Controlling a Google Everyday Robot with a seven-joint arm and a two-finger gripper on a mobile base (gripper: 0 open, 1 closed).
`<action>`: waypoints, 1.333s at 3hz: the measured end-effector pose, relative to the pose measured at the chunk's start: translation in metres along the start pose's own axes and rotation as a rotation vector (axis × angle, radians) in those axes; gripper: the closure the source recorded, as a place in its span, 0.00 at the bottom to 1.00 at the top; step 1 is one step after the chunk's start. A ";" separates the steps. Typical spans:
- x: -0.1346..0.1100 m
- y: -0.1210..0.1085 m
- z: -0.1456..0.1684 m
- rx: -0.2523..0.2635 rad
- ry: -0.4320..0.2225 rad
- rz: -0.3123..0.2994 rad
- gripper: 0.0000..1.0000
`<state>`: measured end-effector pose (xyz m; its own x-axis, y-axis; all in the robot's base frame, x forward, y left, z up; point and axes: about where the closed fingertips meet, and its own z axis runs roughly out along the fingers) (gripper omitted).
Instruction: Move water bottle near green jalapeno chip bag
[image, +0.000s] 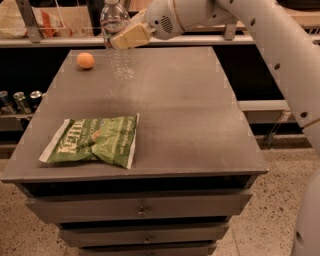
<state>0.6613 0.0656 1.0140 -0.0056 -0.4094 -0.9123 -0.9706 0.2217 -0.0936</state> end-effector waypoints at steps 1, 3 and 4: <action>0.005 0.028 0.014 -0.049 0.037 -0.033 1.00; 0.031 0.059 0.038 -0.086 0.043 -0.031 1.00; 0.042 0.069 0.043 -0.092 0.042 -0.015 1.00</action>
Offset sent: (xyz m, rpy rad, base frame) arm -0.0562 0.0390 -0.0599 -0.0673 0.0142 0.0975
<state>0.6049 0.1017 0.9520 0.0008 -0.4494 -0.8933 -0.9887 0.1336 -0.0681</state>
